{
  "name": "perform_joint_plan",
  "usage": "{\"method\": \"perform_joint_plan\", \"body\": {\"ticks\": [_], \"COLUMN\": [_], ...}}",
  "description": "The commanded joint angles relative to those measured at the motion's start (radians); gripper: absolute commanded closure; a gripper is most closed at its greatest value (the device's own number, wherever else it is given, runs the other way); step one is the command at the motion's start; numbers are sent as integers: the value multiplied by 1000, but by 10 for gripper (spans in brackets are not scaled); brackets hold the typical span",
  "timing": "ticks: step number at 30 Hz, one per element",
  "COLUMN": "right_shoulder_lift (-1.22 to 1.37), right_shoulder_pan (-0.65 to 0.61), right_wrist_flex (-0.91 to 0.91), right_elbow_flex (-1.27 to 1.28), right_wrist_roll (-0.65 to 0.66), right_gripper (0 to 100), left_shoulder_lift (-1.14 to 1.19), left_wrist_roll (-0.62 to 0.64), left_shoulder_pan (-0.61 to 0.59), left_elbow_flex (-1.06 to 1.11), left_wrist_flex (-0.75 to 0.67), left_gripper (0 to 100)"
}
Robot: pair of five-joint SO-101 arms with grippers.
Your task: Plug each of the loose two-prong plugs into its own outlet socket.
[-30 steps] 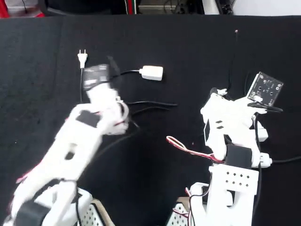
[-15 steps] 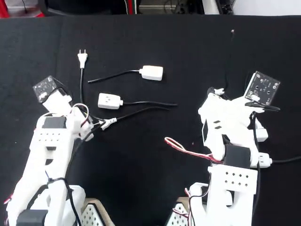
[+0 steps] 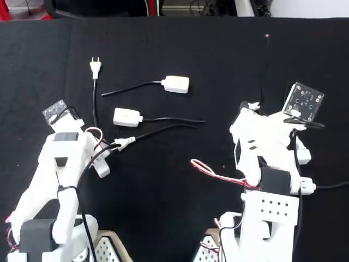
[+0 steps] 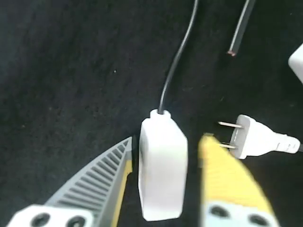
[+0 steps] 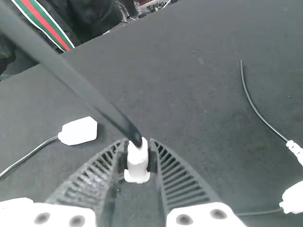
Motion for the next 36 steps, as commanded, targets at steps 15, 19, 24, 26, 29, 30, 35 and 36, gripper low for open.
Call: {"method": "perform_joint_plan", "body": {"ticks": [15,19,24,26,29,30,35,36], "right_shoulder_lift": [-21,-21,-21,-21,-21,-21,-21,-21], "right_shoulder_pan": [-11,-11,-11,-11,-11,-11,-11,-11], "right_wrist_flex": [3,3,3,3,3,3,-2,-3], "right_elbow_flex": [-16,-16,-16,-16,-15,-10,-5,-5], "right_wrist_roll": [11,11,11,11,11,12,12,12], "right_gripper": [986,986,986,986,986,986,986,986], "left_shoulder_lift": [15,75,279,374,463,465,439,423], "left_wrist_roll": [-456,-783,-1049,-1099,-1122,-1138,-1186,-1195], "left_shoulder_pan": [1,2,15,19,27,31,39,33], "left_elbow_flex": [-533,-538,-515,-521,-521,-515,-475,-458], "left_wrist_flex": [551,379,221,146,72,72,101,101], "left_gripper": [717,884,959,961,963,971,971,971]}}
